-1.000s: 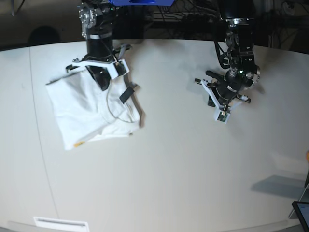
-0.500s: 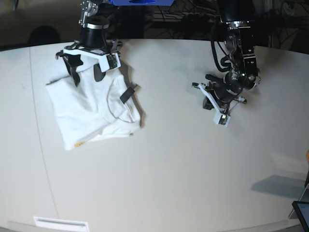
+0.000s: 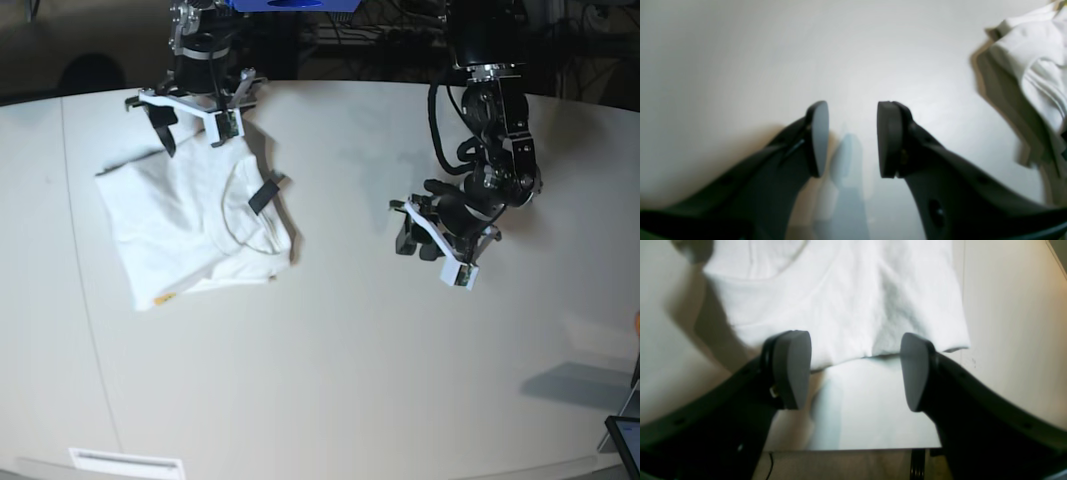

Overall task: Fold the T-shirt properly
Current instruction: 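Press the right gripper onto the shirt's collar edge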

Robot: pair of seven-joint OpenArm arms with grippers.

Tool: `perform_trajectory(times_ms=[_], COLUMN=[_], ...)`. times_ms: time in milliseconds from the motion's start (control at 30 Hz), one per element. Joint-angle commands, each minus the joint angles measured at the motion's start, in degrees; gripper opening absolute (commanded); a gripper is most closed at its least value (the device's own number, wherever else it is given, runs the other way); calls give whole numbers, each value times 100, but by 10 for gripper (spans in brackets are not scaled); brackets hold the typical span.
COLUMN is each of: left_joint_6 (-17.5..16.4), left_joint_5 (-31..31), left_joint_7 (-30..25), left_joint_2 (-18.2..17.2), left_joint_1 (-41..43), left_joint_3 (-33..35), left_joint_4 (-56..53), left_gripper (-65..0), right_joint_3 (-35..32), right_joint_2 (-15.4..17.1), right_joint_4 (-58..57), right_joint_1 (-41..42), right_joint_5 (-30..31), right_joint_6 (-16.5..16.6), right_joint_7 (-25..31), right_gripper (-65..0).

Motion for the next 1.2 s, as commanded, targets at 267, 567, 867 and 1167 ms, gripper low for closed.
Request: perform_trajectory(times_ms=[267, 567, 867, 1167], left_joint_6=[7, 7, 7, 7], left_joint_5=[-40, -40, -40, -40], left_joint_7=[-91, -91, -91, -100], left_joint_2=[-361, -387, -458, -651], left_joint_1=[946, 1157, 1254, 1351], left_joint_3=[41, 41, -12, -30], left_joint_4=[922, 790, 799, 799], left_gripper=[-650, -650, -650, -650], right_joint_3=[-72, -54, -72, -54], right_joint_2=[-371, -256, -80, -80], right_joint_4=[221, 195, 169, -148], right_joint_1=[103, 174, 1079, 1149], right_joint_5=[-20, -20, 542, 955], right_joint_6=[217, 235, 964, 1114], right_joint_7=[168, 115, -764, -993], right_gripper=[-644, -646, -647, -647])
